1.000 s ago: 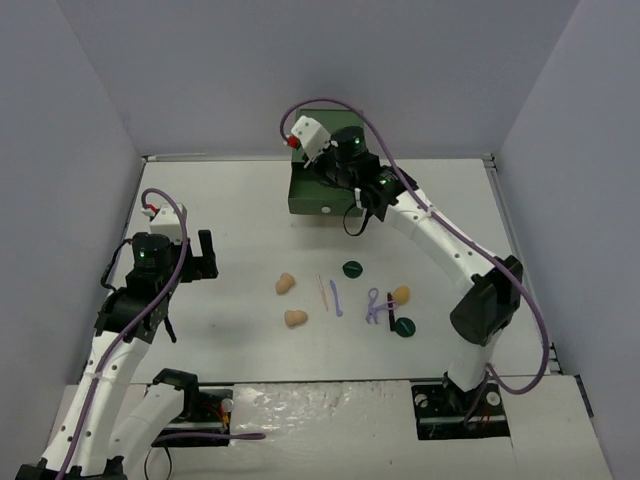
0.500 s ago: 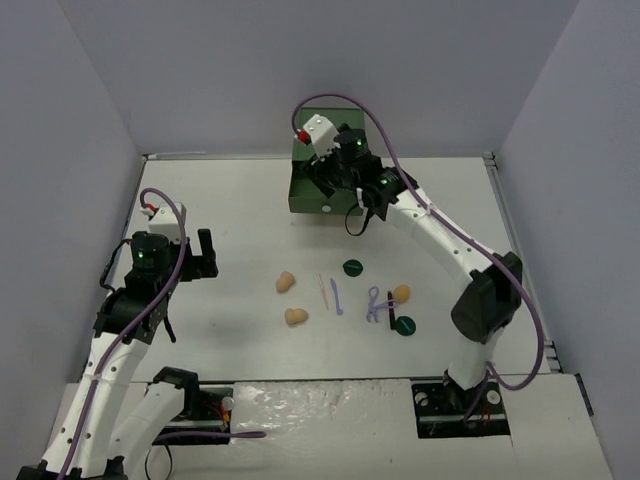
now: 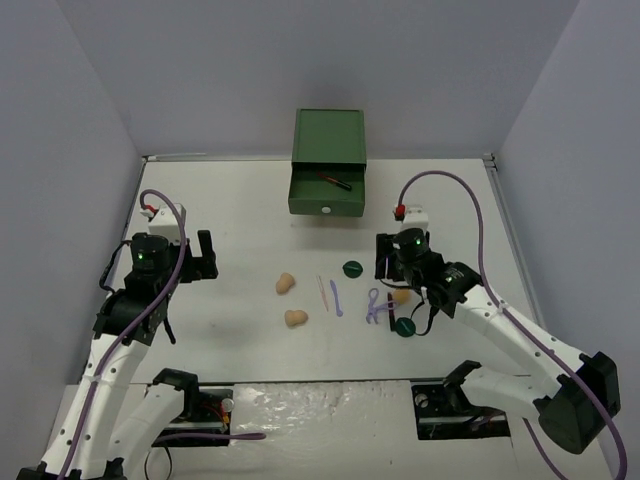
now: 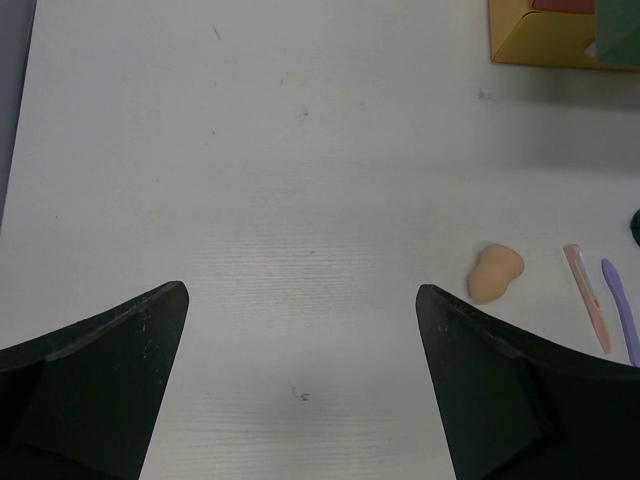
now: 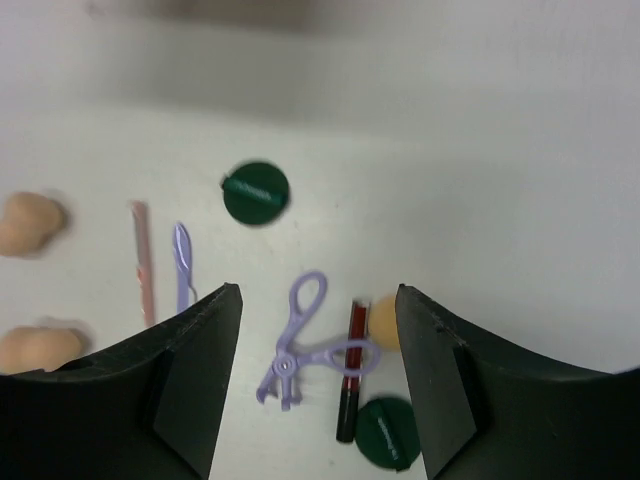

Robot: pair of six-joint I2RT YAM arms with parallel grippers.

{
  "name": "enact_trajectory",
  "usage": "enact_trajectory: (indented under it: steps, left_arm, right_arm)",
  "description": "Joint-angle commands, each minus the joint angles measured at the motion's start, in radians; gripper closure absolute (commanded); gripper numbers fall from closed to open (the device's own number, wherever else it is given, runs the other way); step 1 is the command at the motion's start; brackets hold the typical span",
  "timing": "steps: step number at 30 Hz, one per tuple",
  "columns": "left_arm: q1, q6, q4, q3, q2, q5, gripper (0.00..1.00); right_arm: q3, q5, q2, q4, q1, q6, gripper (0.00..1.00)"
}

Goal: Organize the makeup

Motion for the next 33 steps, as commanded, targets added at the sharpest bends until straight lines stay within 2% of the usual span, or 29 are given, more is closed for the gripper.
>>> enact_trajectory:
  steps: [1,8,13,18,33]
  left_arm:
    - [0.006,-0.008,0.046,0.045,0.014,0.003,0.03]
    - [0.006,-0.006,0.047,0.045,0.025,0.003,0.03]
    - [0.006,-0.008,0.045,0.045,0.024,0.003,0.03]
    - [0.006,-0.008,0.045,0.045,0.024,0.005,0.03]
    - [0.006,-0.006,0.045,0.045,0.020,0.008,0.03]
  right_arm:
    - [-0.148,-0.022,-0.072,-0.049,0.003,0.217,0.41]
    - [-0.220,-0.034,-0.022,-0.063,0.003,0.292,0.44]
    - [-0.264,-0.083,0.051,-0.016,0.001,0.300,0.60]
    - [-0.289,-0.109,0.097,0.010,0.001,0.301,0.68]
    - [-0.301,-0.138,0.206,0.070,0.003,0.309,0.69]
